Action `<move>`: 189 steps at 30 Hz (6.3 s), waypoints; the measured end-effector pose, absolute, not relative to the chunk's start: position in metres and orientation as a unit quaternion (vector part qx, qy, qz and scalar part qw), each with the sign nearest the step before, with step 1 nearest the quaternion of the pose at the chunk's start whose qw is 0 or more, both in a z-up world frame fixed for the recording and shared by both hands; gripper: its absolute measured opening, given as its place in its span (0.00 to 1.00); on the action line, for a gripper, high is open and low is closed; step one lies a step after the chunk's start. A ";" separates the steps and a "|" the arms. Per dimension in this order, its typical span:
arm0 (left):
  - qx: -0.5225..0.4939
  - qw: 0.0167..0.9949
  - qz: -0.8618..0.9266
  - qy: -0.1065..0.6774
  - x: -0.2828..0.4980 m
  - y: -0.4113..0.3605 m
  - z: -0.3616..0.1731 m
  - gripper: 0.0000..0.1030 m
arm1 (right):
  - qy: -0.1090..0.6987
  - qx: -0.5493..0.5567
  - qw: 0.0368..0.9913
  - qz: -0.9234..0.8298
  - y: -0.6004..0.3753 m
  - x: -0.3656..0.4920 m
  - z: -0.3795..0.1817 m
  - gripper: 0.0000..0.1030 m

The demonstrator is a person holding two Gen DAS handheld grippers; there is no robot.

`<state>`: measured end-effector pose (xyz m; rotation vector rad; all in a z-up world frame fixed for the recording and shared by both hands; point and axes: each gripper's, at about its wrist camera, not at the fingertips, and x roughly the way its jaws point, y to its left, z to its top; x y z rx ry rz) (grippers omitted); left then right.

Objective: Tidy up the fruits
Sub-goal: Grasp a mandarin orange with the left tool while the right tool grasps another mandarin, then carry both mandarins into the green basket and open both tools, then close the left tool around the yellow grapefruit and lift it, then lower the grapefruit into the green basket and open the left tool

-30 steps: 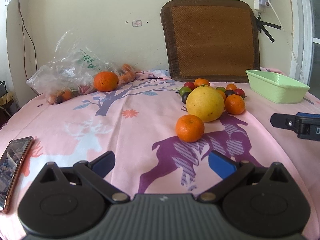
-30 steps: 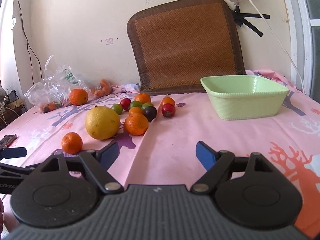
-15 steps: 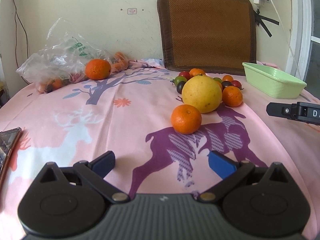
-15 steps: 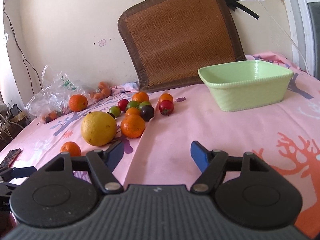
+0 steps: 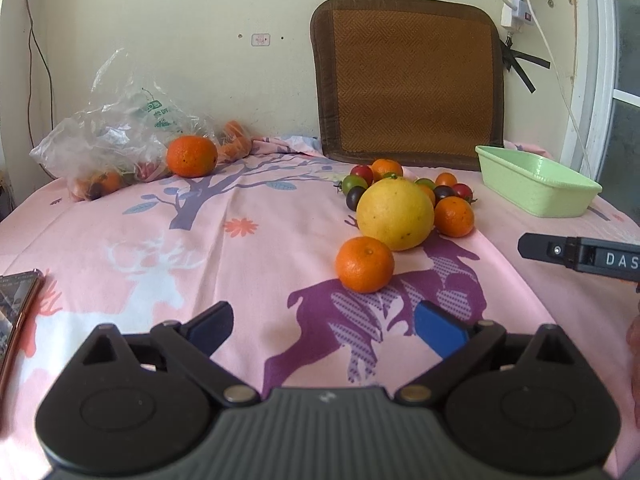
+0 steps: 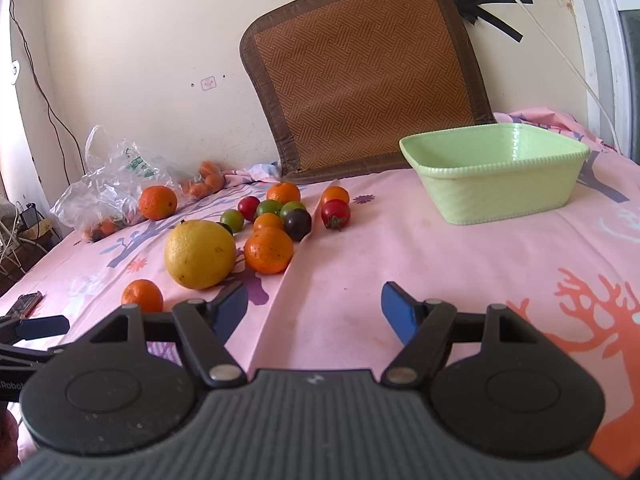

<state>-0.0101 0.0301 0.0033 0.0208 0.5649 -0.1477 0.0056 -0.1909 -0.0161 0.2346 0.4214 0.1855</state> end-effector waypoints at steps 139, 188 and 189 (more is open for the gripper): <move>-0.078 0.898 -0.305 0.306 0.154 -0.136 0.071 0.40 | 0.144 -0.020 0.986 0.079 -0.261 0.064 0.010 0.15; -0.071 0.887 -0.355 0.286 0.199 -0.234 0.078 0.66 | 0.093 0.022 0.994 -0.049 -0.347 0.091 0.012 0.57; -0.077 0.892 -0.352 0.271 0.189 -0.217 0.087 0.66 | 0.079 0.030 0.995 -0.059 -0.349 0.087 0.013 0.57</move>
